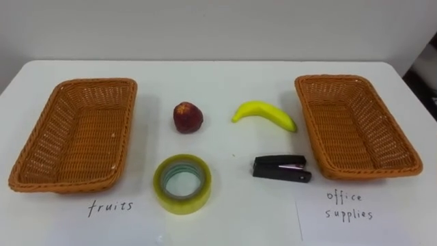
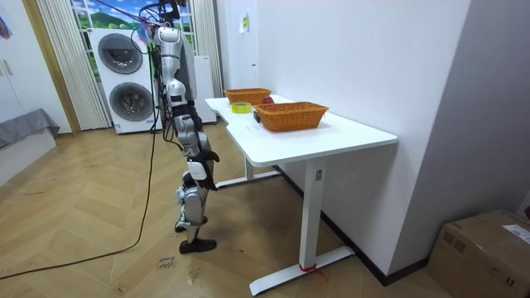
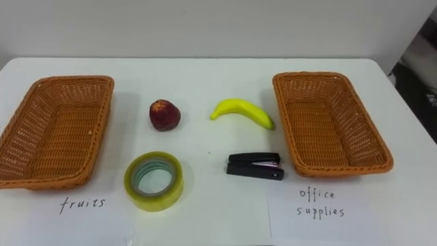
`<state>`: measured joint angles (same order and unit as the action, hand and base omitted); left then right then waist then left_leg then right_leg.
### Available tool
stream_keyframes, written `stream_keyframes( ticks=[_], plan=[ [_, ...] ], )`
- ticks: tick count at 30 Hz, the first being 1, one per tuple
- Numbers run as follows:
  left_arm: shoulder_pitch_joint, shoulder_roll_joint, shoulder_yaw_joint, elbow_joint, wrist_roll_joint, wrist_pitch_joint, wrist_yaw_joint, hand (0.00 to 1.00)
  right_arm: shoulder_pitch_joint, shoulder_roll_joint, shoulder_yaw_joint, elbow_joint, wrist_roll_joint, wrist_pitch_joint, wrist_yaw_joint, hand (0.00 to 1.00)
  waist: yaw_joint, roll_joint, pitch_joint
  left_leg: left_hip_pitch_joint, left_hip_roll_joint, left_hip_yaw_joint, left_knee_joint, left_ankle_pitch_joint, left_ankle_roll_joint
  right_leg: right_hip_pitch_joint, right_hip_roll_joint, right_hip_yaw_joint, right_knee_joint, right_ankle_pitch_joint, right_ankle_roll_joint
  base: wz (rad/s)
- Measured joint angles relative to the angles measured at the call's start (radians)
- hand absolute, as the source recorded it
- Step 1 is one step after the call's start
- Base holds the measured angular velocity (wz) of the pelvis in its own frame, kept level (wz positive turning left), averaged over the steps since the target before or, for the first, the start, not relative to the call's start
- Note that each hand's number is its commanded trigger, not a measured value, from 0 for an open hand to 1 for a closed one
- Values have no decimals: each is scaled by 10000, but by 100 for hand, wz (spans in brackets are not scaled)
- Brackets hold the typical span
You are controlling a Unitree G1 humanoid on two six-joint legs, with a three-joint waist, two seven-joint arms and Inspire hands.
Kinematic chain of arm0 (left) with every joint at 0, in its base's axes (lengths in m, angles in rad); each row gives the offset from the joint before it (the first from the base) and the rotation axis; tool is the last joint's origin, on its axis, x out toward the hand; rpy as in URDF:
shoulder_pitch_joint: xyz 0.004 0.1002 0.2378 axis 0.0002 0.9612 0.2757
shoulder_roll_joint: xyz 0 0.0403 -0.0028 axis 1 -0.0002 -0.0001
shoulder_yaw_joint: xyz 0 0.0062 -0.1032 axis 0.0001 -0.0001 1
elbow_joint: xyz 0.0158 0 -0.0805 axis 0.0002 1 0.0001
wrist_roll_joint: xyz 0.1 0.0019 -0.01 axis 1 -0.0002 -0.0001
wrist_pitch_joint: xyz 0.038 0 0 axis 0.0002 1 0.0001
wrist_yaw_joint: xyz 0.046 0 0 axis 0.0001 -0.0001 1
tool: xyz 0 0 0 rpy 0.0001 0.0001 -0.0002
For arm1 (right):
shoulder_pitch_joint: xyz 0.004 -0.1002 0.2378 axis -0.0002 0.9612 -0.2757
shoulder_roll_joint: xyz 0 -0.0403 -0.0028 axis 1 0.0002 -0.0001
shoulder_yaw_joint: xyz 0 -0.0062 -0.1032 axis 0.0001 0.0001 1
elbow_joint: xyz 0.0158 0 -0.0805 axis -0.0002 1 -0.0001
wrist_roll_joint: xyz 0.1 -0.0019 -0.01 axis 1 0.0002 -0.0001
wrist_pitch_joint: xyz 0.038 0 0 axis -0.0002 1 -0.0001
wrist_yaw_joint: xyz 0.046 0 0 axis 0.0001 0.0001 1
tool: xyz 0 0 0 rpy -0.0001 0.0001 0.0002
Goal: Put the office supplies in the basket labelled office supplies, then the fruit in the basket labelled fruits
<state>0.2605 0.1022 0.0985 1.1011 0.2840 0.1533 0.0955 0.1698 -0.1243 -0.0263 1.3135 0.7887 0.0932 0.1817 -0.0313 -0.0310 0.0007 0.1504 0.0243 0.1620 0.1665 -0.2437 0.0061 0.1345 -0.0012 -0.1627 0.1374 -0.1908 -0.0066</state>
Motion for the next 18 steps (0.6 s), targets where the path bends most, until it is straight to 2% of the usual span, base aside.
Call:
stream_keyframes(
  ticks=[4,8,10,12,18],
  plan=[
    [27,18,231,-6,-184,-6,3,0,202,6,-472,-78,320,99,-397,0,-27,-83,-38,36,-1,-7,3,1,0,-21,-2,37,54,0,-1,0],
    [108,64,663,1,-188,-31,47,0,362,1,-1205,-222,376,79,-737,0,-98,-212,-4,156,3,-15,4,1,0,15,10,205,139,-28,-26,-10],
    [140,101,762,0,-185,-100,100,0,383,-4,-1645,-391,392,83,-873,0,-316,-279,2,158,2,-45,-11,-17,2,22,13,225,150,-90,-17,2],
    [153,138,762,0,-186,-116,104,0,381,-28,-1957,-400,404,78,-1045,0,-458,-281,0,163,8,-67,-15,-34,4,22,22,226,163,-88,-18,0],
    [168,259,968,-4,-183,-116,123,0,502,-54,-2833,-398,618,82,-1574,0,-567,-265,-12,182,21,-36,-13,-33,3,8,34,237,177,-70,-36,0]
  ],
)
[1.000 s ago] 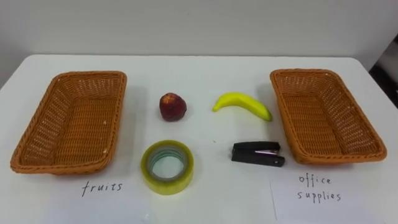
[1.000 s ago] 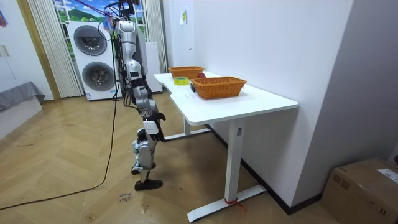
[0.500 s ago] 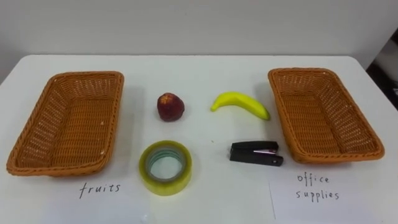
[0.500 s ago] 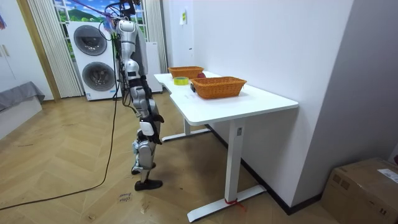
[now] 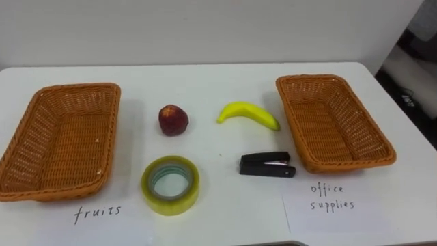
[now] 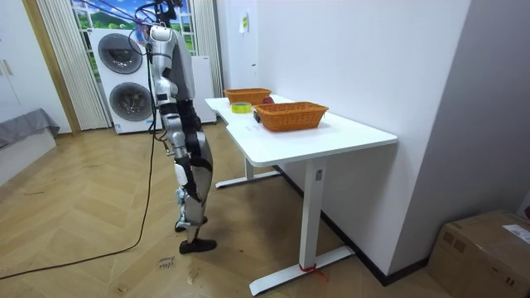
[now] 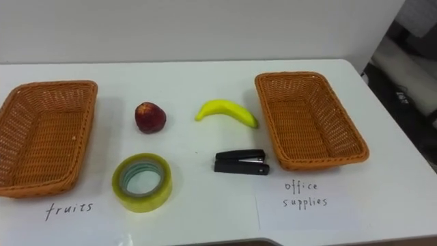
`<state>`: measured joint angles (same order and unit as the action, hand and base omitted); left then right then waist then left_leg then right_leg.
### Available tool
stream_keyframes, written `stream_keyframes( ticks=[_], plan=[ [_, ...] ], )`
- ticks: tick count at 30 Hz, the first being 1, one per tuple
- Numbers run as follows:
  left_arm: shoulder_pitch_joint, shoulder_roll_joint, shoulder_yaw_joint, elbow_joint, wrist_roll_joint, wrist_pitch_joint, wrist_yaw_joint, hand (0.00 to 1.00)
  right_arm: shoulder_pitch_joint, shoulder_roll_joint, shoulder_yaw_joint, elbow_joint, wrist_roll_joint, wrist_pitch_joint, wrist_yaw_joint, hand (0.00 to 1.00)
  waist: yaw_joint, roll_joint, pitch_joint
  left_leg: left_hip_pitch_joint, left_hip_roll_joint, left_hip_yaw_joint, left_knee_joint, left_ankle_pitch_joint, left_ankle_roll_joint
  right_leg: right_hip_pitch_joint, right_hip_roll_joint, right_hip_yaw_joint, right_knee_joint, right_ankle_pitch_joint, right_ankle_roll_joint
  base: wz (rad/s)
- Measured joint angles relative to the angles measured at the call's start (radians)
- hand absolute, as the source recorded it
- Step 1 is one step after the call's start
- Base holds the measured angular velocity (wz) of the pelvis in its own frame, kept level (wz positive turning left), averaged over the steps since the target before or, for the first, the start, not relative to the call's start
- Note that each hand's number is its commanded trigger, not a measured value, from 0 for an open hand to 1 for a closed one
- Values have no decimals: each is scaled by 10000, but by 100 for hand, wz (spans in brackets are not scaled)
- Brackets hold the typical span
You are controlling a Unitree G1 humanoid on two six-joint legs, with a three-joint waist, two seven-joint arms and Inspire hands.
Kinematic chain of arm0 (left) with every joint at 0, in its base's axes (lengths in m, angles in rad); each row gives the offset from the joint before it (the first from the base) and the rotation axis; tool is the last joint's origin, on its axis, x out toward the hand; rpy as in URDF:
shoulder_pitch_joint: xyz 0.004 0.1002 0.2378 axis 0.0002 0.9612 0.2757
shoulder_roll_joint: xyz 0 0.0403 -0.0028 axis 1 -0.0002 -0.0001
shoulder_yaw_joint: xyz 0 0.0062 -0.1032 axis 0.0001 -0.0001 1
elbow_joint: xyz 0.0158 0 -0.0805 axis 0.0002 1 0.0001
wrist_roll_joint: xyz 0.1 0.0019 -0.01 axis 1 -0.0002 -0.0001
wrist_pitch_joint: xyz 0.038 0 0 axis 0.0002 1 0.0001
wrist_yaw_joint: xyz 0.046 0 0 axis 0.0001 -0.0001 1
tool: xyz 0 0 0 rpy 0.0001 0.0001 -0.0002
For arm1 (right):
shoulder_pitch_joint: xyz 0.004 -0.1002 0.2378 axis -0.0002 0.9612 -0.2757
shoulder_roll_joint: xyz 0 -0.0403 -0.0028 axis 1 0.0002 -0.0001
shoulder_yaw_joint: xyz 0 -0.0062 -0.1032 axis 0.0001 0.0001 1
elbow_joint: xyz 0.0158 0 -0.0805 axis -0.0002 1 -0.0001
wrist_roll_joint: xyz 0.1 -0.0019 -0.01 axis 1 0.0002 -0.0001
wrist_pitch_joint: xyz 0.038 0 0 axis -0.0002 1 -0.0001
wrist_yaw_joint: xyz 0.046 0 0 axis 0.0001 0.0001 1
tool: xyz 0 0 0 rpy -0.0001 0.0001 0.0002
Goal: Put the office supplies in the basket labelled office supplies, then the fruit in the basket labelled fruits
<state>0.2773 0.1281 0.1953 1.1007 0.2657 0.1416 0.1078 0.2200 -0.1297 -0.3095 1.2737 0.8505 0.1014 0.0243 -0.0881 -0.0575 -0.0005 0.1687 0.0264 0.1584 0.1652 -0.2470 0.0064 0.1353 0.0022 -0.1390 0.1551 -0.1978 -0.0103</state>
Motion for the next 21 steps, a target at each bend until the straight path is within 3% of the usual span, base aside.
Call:
stream_keyframes(
  ticks=[5,8,13,21],
  plan=[
    [35,27,369,0,20,1,2,0,-31,-85,-728,-247,104,2,-487,0,-124,-32,-6,31,-12,42,-11,1,-1,1,-7,16,91,5,-1,-1],
    [68,53,493,-8,27,-21,122,0,-158,-333,-1139,-770,167,-3,-913,0,-148,-39,-3,96,-15,77,-11,2,1,-84,-3,172,179,1,-2,-16],
    [253,72,787,-366,17,-34,204,0,-126,-543,-2224,-2602,154,-169,-2118,0,-310,-105,-3,112,-31,12,-57,-7,14,-131,12,347,183,-40,31,-7],
    [477,39,766,-890,-14,-180,407,0,-38,-686,-2492,-5803,-295,-415,-4327,0,-454,-185,-36,-129,-27,45,-53,-8,22,-462,43,474,326,-33,15,-4]
  ],
)
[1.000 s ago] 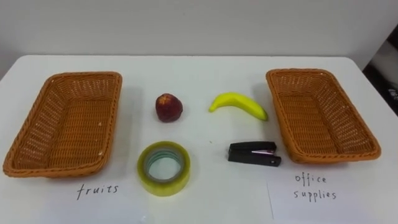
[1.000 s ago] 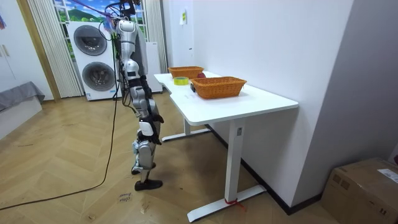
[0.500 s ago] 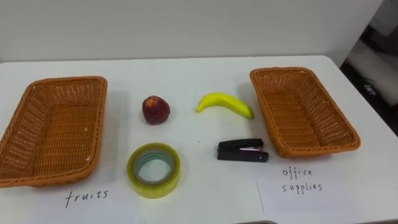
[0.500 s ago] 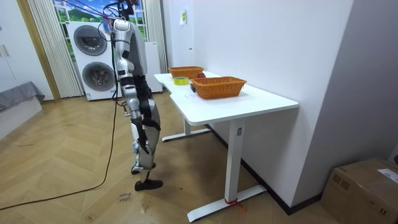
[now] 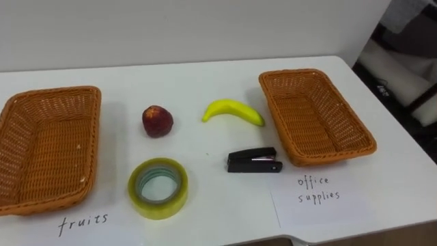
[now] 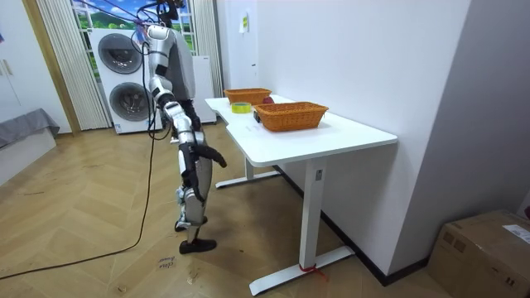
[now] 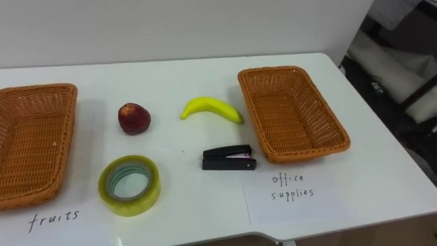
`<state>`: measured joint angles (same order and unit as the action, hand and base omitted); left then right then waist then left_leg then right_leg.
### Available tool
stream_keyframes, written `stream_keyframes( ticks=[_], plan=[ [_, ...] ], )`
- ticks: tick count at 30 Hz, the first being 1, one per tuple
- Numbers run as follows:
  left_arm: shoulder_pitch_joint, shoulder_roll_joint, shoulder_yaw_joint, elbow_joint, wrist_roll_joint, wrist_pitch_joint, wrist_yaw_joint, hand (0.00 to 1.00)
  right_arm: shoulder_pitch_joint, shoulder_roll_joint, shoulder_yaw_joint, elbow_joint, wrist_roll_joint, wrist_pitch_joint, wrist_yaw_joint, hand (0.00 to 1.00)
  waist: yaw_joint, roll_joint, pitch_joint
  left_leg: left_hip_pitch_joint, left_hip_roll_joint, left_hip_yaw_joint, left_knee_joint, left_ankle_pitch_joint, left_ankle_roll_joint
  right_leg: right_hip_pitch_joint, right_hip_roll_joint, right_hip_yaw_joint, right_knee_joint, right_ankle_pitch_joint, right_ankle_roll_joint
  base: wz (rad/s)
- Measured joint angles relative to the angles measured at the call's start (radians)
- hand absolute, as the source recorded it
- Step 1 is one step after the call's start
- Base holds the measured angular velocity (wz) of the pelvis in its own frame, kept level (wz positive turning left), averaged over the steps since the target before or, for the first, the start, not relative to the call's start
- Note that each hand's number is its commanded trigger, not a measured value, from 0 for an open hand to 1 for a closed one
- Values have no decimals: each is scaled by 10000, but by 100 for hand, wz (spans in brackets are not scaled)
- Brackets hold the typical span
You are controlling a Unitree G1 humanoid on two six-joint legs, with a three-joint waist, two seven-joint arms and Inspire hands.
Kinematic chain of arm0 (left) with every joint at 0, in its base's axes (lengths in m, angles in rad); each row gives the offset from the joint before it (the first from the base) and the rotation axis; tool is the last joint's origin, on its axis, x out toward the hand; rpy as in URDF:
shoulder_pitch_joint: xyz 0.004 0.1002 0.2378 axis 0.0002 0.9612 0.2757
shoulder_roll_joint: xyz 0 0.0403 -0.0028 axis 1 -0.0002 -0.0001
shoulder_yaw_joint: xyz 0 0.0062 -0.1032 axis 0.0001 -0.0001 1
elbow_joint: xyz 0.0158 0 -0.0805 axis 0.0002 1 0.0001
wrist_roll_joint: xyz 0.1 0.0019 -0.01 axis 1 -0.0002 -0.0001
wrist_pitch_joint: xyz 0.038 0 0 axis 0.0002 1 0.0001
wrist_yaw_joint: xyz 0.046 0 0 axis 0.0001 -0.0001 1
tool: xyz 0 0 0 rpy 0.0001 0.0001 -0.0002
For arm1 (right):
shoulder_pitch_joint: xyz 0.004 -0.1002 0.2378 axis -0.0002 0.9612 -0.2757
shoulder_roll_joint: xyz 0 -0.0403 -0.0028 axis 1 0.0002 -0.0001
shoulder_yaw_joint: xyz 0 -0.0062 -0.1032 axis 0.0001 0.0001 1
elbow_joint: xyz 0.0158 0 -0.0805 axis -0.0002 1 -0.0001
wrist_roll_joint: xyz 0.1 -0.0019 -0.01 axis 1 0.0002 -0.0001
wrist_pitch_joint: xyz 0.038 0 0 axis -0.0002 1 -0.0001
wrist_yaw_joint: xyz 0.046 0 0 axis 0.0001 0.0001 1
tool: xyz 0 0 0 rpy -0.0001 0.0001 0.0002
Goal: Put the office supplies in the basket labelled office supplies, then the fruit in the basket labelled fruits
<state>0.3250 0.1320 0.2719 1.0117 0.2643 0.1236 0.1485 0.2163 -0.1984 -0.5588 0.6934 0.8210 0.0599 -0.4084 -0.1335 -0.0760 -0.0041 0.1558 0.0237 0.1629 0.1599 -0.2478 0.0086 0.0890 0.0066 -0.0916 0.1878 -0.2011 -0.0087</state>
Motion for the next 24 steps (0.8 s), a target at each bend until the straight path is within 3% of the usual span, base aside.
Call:
stream_keyframes(
  ticks=[1,4,9,15,20,24],
  plan=[
    [37,-6,-12,-137,14,1,17,0,36,2,-1,-574,-89,-34,-363,0,4,-37,-26,-61,0,33,2,1,1,-57,3,11,31,11,0,-7],
    [127,-10,-39,-406,17,-6,206,0,50,2,-2,-1602,-113,-287,-1062,0,1,-28,-5,-80,0,112,5,1,1,-81,1,36,19,11,1,-4],
    [171,-9,-18,-500,28,-53,272,0,-32,2,-36,-2450,-585,-520,-1891,0,49,-90,-39,-239,-6,153,30,2,0,-222,-4,98,91,9,3,-3],
    [212,-3,-21,-490,15,-183,272,0,-112,0,-114,-3330,-1010,-619,-2613,0,34,-93,-9,-251,-3,242,36,3,-1,-380,-2,136,172,5,2,-5],
    [215,32,-193,-495,19,-238,238,0,-54,-1,-131,-5038,-2213,-659,-3180,0,39,3,41,-245,-14,252,41,2,1,-444,-3,222,224,-32,19,-3],
    [176,18,-279,-491,32,-241,163,0,-86,-3,-77,-6538,-3102,-1049,-3507,0,119,57,60,-284,9,240,32,0,2,-557,27,212,325,-32,4,-3]
  ],
)
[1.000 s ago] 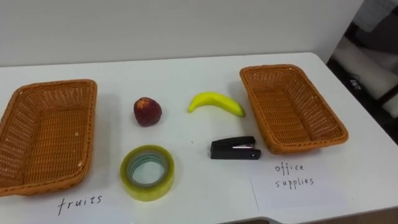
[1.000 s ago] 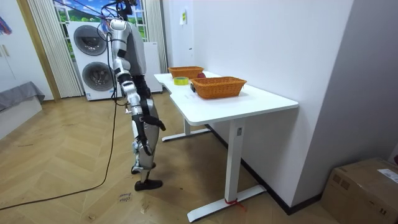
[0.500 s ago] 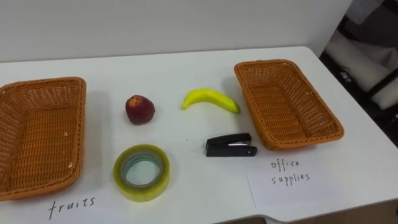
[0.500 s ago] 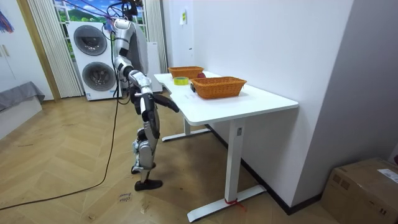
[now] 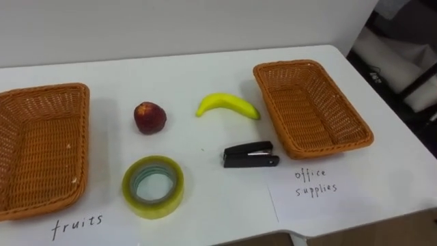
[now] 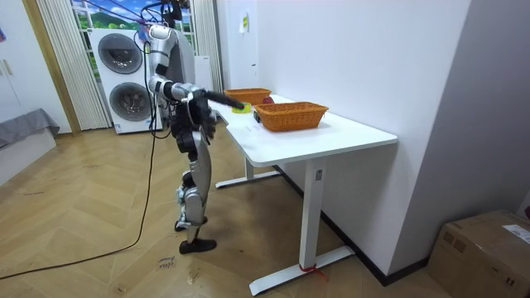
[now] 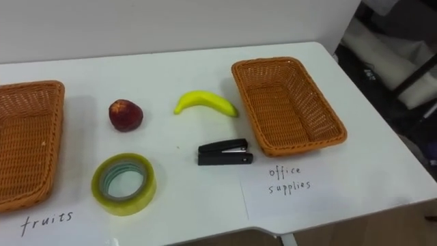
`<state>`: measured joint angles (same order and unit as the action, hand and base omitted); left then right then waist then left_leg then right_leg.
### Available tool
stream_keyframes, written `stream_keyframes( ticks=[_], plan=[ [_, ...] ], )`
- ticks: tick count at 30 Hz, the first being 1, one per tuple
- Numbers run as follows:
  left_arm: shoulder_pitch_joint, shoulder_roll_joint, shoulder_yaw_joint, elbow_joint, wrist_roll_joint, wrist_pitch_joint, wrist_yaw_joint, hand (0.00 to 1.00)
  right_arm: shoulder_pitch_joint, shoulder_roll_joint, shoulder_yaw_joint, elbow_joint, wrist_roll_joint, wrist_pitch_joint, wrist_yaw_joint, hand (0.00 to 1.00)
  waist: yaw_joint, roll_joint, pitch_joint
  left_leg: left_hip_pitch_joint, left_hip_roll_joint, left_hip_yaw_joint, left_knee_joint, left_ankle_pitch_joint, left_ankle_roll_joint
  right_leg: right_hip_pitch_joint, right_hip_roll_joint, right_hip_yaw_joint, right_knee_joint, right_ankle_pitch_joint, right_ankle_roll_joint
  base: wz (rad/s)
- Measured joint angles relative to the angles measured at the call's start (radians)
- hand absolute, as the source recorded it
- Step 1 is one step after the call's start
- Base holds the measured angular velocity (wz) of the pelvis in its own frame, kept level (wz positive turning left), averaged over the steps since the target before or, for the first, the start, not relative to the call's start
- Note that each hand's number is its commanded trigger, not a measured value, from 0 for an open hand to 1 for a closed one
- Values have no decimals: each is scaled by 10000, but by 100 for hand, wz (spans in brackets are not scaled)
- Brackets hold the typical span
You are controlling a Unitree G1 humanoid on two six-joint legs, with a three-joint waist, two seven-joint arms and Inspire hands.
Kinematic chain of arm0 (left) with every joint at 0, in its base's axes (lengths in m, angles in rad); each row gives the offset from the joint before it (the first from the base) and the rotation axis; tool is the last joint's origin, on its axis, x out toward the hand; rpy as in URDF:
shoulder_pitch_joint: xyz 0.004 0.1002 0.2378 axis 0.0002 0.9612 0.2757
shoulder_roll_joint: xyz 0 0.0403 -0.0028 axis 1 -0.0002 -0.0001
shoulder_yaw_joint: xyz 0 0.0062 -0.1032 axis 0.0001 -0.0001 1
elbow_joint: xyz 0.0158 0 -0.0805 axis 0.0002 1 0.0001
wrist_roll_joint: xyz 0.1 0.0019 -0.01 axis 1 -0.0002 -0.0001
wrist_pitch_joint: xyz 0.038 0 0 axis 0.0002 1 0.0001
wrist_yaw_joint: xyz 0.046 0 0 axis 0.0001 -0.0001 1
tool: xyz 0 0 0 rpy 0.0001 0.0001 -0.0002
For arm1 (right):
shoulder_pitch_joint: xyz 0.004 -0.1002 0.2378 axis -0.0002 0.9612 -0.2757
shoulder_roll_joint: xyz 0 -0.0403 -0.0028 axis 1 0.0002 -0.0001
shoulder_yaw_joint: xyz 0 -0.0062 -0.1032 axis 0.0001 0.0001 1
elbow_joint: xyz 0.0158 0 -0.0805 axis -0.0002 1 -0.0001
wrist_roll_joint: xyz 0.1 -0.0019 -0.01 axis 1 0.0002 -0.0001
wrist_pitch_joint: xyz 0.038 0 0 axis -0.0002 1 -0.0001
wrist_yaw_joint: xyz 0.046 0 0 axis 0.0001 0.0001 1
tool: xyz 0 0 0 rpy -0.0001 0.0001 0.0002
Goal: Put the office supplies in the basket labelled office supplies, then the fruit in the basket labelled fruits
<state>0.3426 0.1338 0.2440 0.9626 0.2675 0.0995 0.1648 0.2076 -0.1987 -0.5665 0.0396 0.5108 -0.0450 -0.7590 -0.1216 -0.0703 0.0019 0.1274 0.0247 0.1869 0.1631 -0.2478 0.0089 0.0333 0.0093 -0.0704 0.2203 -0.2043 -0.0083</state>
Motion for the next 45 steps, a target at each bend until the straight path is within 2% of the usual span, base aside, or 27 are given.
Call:
stream_keyframes(
  ticks=[3,6,8,11,13,15,18,20,23,27,29,31,35,38,45],
  plan=[
    [-15,-19,-176,-14,-7,0,-28,0,6,-3,57,-640,-438,-57,-7,0,172,76,0,-15,1,6,-13,0,0,-33,0,-8,12,11,-15,0],
    [-18,-12,-512,19,16,-12,-74,0,-16,-6,466,-1243,-665,-103,60,0,198,141,-37,-87,-8,12,14,1,1,-60,-36,-110,62,17,-19,3],
    [-8,-14,-639,79,12,-145,-171,0,-119,-12,687,-1620,-974,-97,215,0,213,189,-29,-132,-14,10,17,7,4,-124,-42,-108,95,18,-18,0],
    [-15,6,-622,88,115,-155,-284,0,-418,-110,828,-2257,-2021,-55,521,0,358,193,-1,-141,-9,-6,18,32,6,-156,-36,-106,176,16,-21,0],
    [-9,33,-638,154,99,-195,-351,0,-776,-628,1165,-2589,-2611,-87,832,0,457,121,8,-128,-3,-3,37,33,6,-128,-40,-114,181,16,-22,0],
    [-10,110,-783,202,88,-204,-418,0,-998,-950,1533,-2618,-2929,-105,1107,0,492,-18,19,-133,4,-12,61,33,6,-114,-43,-133,173,17,-25,2],
    [-109,136,-929,310,91,-288,-450,0,-1114,-1155,2005,-2779,-3696,-103,1648,0,763,-199,50,-132,-3,-21,98,33,6,-125,-44,-120,74,18,-30,1],
    [-97,146,-1029,309,88,-298,-507,0,-1115,-1159,2292,-2942,-4096,-103,1977,0,883,-256,64,-148,-3,-52,106,32,7,-96,-39,-127,-15,24,-31,6],
    [-103,148,-1135,304,89,-299,-637,0,-1163,-1185,2500,-3124,-4380,-103,2482,0,1059,-356,6,-204,-10,-160,90,30,9,46,-38,-160,-63,64,-11,10],
    [-228,148,-1327,409,106,-298,-646,0,-1927,-1196,3032,-3189,-5358,-92,2942,0,1080,-227,4,-300,-14,-354,92,32,11,25,-67,-406,-84,116,-17,10],
    [-256,140,-1391,444,113,-327,-651,0,-2255,-1198,3225,-3192,-5952,-93,3227,0,1059,-189,-27,-293,-4,-417,104,34,9,39,-61,-475,-85,116,-17,13],
    [-257,144,-1392,451,201,-340,-710,0,-2406,-1211,3348,-3220,-6619,-96,3551,0,1185,-111,-26,-281,-2,-532,167,36,7,122,-69,-613,-145,116,-18,13],
    [-247,162,-1395,462,193,-340,-894,0,-2408,-1210,3541,-3221,-6781,-90,4040,0,1315,-99,-19,-274,8,-677,191,41,-3,223,-75,-782,-181,114,-20,14],
    [-297,193,-1399,474,194,-334,-1083,0,-2430,-1213,3727,-3226,-6786,-75,4506,0,1320,-214,39,-260,11,-748,193,51,-19,206,-78,-836,-191,115,-20,6],
    [-469,426,-1517,612,202,-355,-1314,0,-2432,-1219,4293,-3229,-6873,-77,5364,0,1294,-282,39,-279,1,-790,305,51,-19,334,-95,-858,-182,139,-61,0]
  ],
)
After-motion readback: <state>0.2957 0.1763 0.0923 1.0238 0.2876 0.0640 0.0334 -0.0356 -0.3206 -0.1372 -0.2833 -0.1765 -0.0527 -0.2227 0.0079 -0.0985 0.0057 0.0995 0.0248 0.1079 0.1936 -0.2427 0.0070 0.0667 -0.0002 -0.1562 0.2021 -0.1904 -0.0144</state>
